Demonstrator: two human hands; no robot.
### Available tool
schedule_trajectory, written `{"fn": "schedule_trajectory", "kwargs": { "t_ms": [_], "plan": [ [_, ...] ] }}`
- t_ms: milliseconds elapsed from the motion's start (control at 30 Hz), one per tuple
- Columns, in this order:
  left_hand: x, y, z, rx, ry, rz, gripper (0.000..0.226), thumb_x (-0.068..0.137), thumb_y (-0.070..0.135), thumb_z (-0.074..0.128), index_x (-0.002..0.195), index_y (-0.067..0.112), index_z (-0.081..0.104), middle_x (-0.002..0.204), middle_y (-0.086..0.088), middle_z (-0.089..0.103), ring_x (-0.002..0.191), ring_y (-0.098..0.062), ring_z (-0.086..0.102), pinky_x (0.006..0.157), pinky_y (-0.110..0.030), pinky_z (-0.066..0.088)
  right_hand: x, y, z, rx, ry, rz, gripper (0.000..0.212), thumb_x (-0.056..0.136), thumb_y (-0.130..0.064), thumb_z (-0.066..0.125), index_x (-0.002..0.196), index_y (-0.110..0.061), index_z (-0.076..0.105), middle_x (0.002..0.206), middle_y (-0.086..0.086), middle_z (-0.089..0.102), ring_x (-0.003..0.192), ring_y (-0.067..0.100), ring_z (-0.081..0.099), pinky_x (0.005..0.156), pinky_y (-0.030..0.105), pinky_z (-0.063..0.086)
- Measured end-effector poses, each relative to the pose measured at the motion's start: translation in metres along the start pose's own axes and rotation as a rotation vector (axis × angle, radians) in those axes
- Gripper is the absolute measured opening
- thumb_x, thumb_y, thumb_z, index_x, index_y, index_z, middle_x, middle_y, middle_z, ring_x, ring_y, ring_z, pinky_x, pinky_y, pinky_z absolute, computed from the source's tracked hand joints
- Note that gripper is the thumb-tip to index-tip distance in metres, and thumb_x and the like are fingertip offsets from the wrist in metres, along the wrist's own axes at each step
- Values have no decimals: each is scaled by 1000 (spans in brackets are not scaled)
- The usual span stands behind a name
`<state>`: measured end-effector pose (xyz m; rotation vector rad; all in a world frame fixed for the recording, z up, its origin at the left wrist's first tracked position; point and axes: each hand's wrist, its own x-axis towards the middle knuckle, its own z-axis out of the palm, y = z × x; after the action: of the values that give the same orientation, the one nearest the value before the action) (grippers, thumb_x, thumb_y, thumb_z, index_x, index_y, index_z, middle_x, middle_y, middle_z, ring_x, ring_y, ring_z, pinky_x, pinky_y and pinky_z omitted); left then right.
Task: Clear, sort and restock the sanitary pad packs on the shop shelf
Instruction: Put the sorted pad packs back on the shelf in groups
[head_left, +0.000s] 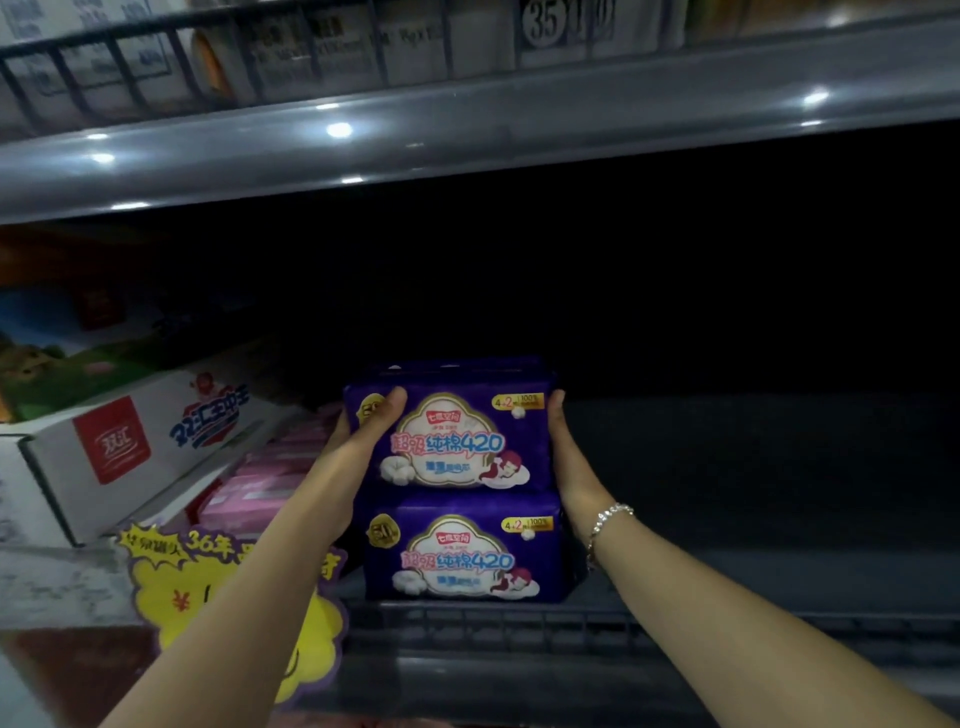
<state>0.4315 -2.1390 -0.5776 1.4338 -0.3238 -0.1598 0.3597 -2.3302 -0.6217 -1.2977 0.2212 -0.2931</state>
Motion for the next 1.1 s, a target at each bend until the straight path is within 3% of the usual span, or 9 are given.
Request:
{"fn": "schedule_trajectory", "kwargs": {
  "t_ms": [67, 167, 300, 367, 500, 600, 733, 867, 1100],
  "plan": [
    [1, -1, -1, -5, 24, -10, 27, 82, 42, 66, 105, 32, 56, 98, 5, 67, 87, -11, 63, 75, -28, 46, 2, 3, 2, 14, -17, -9, 100, 58, -84, 39, 146, -35, 36, 132, 2, 59, 109, 17, 62, 74, 28, 54],
    [-1, 0, -1, -13, 25, -22, 26, 80, 44, 67, 100, 32, 56, 100, 6, 65, 93, -15, 62, 88, -31, 43, 5, 9, -1, 22, -6, -26, 109, 50, -91, 46, 145, -37, 38, 136, 2, 57, 117, 21, 60, 92, 37, 52],
    [-9, 1, -3, 76, 114, 40, 91, 50, 73, 77, 128, 34, 54, 118, 7, 66, 111, -18, 60, 102, -38, 43, 11, 6, -6, -52, 126, -141, 96, 42, -102, 45, 127, -57, 47, 141, -4, 51, 130, 25, 49, 109, 54, 37],
    [-16, 3, -2, 109, 138, 97, 107, 42, 75, 75, 137, 38, 44, 127, 4, 62, 115, -20, 60, 104, -45, 44, 17, 2, -9, -82, 114, -152, 109, 43, -104, 39, 140, -54, 35, 152, -4, 38, 140, 27, 34, 114, 58, 27],
    [-34, -3, 14, 458, 275, 319, 111, 66, 66, 73, 150, 46, 3, 161, 0, 8, 146, -22, 17, 114, -38, 21, 25, 1, -14, -53, 5, -43, 115, 48, -102, 42, 146, -43, 32, 151, 6, 40, 135, 30, 43, 109, 59, 34],
    [-41, -11, 28, 891, 305, 683, 102, 65, 82, 47, 148, 50, -3, 161, 4, -11, 147, -17, -7, 117, -45, -3, 23, 6, -17, -34, -42, 13, 110, 50, -100, 44, 142, -39, 42, 138, 10, 55, 120, 30, 57, 103, 54, 44],
    [-40, -22, 53, 1210, 243, 904, 86, 79, 83, 26, 151, 36, 17, 161, -7, -3, 148, -25, -7, 115, -48, -14, 21, 5, -18, -95, -88, 5, 106, 57, -97, 35, 146, -38, 34, 142, 4, 51, 115, 20, 59, 83, 35, 54],
    [-48, -31, 78, 1305, 255, 972, 93, 79, 84, 26, 154, 31, 10, 160, -15, 4, 147, -36, 1, 113, -64, -3, 21, 6, -21, -112, -102, -18, 110, 57, -99, 31, 151, -42, 21, 156, 0, 32, 138, 21, 38, 114, 49, 30],
    [-45, -47, 89, 1375, 305, 1007, 98, 67, 67, 48, 151, 29, 15, 156, -17, 15, 145, -42, 8, 111, -65, 0, 18, 4, -19, -161, -109, -39, 100, 66, -85, 26, 153, -39, 6, 160, 1, 20, 143, 23, 27, 117, 49, 24]
  ]
}}
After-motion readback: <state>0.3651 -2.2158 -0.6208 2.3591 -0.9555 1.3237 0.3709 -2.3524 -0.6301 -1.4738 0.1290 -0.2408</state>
